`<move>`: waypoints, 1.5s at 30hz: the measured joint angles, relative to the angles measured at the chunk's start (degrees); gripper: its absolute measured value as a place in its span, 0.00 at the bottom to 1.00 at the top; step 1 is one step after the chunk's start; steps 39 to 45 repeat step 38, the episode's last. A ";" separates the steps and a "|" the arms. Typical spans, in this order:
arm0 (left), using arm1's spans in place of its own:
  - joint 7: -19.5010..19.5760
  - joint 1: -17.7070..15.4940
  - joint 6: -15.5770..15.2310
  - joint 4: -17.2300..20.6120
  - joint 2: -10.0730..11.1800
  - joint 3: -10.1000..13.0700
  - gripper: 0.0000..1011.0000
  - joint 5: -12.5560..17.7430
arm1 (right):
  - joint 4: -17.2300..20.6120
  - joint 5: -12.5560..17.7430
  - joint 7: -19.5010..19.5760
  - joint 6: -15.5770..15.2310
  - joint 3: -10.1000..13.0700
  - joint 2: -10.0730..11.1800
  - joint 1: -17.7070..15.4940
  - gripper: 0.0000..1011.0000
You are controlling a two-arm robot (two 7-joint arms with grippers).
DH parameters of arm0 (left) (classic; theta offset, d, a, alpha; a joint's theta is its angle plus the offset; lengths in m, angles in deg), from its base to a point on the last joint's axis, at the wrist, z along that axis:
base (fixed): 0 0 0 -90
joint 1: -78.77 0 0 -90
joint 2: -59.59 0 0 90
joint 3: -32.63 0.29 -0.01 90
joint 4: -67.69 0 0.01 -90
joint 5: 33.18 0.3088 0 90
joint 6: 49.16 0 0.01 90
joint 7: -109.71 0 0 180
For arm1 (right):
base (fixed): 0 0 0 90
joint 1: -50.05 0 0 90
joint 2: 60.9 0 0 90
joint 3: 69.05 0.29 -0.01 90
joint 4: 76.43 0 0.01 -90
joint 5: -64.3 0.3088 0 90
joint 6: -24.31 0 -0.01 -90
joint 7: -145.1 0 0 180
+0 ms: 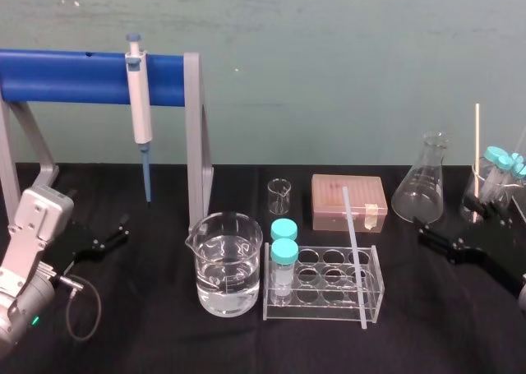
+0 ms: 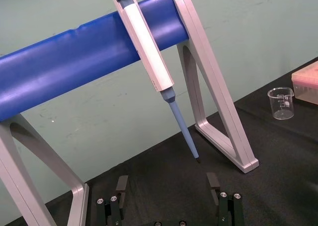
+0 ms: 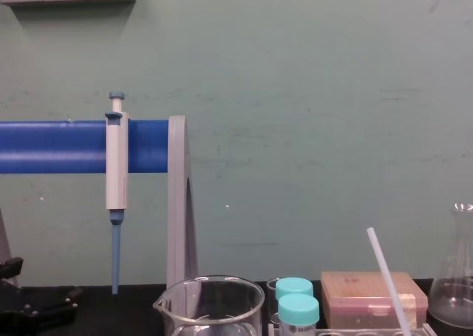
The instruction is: Pick up the stirring rod with one hand, then place it down.
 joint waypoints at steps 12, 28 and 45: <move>0.00 0.00 0.01 0.01 0.00 0.00 0.99 0.00 | -7.85 -4.00 2.27 -1.75 -2.47 -4.10 2.71 0.99; 0.00 0.00 0.00 0.00 0.00 0.00 0.99 0.00 | -6.75 -3.41 2.26 -1.28 -1.96 -3.66 2.00 0.99; 0.00 0.00 0.00 0.00 0.00 0.00 0.99 0.00 | -6.54 -3.31 2.26 -1.20 -1.87 -3.59 1.87 0.99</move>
